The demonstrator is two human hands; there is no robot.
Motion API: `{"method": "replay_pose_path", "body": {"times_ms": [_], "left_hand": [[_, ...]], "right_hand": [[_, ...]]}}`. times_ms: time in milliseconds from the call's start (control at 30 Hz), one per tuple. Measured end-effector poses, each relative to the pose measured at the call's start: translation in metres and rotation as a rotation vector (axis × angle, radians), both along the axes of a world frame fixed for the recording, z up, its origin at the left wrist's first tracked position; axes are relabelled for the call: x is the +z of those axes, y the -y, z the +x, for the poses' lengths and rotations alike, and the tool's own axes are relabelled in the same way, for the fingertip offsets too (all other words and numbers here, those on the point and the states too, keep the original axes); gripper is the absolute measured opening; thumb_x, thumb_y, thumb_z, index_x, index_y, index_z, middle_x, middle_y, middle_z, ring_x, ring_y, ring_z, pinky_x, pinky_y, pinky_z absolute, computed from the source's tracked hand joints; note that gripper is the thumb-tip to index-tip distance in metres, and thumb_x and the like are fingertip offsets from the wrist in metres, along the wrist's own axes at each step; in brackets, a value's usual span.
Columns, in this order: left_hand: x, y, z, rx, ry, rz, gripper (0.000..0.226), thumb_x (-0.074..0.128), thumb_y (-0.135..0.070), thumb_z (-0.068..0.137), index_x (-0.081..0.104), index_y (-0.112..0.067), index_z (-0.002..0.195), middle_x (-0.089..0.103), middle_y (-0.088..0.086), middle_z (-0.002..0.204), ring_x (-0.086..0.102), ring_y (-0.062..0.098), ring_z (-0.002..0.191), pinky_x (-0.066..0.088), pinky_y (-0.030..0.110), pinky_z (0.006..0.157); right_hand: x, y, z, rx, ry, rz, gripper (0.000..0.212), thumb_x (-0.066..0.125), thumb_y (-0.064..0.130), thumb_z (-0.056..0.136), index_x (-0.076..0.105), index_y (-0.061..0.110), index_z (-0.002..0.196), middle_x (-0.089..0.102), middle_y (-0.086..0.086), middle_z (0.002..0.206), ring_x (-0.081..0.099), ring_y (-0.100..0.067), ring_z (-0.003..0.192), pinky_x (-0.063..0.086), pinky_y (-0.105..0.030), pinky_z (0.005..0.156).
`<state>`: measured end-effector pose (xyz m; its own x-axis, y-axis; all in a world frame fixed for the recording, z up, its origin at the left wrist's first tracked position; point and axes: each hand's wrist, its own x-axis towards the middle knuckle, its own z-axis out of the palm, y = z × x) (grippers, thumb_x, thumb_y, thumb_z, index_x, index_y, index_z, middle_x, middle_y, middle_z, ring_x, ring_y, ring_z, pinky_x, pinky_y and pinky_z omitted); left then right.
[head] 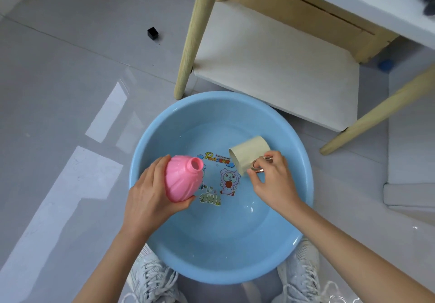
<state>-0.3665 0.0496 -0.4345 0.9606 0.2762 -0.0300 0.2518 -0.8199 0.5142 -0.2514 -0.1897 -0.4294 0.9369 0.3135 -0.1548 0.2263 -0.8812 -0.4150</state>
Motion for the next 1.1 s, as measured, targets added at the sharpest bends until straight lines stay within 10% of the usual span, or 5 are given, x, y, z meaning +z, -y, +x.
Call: {"method": "replay_pose_path", "body": {"times_ms": [633, 800, 1100], "left_hand": [[0.005, 0.002, 0.003, -0.025, -0.014, 0.083, 0.100, 0.089, -0.049, 0.041, 0.046, -0.013, 0.122, 0.063, 0.004, 0.114, 0.066, 0.027, 0.090, 0.053, 0.032, 0.066], [0.003, 0.001, 0.003, -0.026, -0.014, 0.072, 0.099, 0.089, -0.050, 0.040, 0.047, -0.012, 0.122, 0.063, 0.004, 0.114, 0.066, 0.027, 0.090, 0.054, 0.032, 0.066], [0.003, -0.001, 0.001, -0.018, 0.027, 0.023, 0.100, 0.089, -0.051, 0.039, 0.047, -0.012, 0.121, 0.064, 0.005, 0.113, 0.067, 0.026, 0.089, 0.055, 0.031, 0.067]], "right_hand": [[-0.007, -0.015, 0.026, -0.178, -0.203, 0.121, 0.017, 0.062, 0.021, 0.089, 0.067, 0.005, 0.088, 0.057, -0.010, 0.098, 0.047, -0.026, 0.109, 0.033, -0.026, 0.085], [0.019, 0.006, 0.030, -0.336, -0.343, 0.298, 0.023, 0.064, 0.027, 0.090, 0.061, 0.011, 0.073, 0.056, -0.004, 0.074, 0.050, -0.017, 0.068, 0.035, -0.022, 0.061], [0.067, 0.018, 0.016, -0.471, -0.534, 0.669, 0.031, 0.065, 0.020, 0.089, 0.064, 0.018, 0.057, 0.060, 0.002, 0.068, 0.057, -0.018, 0.087, 0.045, -0.033, 0.096]]}}
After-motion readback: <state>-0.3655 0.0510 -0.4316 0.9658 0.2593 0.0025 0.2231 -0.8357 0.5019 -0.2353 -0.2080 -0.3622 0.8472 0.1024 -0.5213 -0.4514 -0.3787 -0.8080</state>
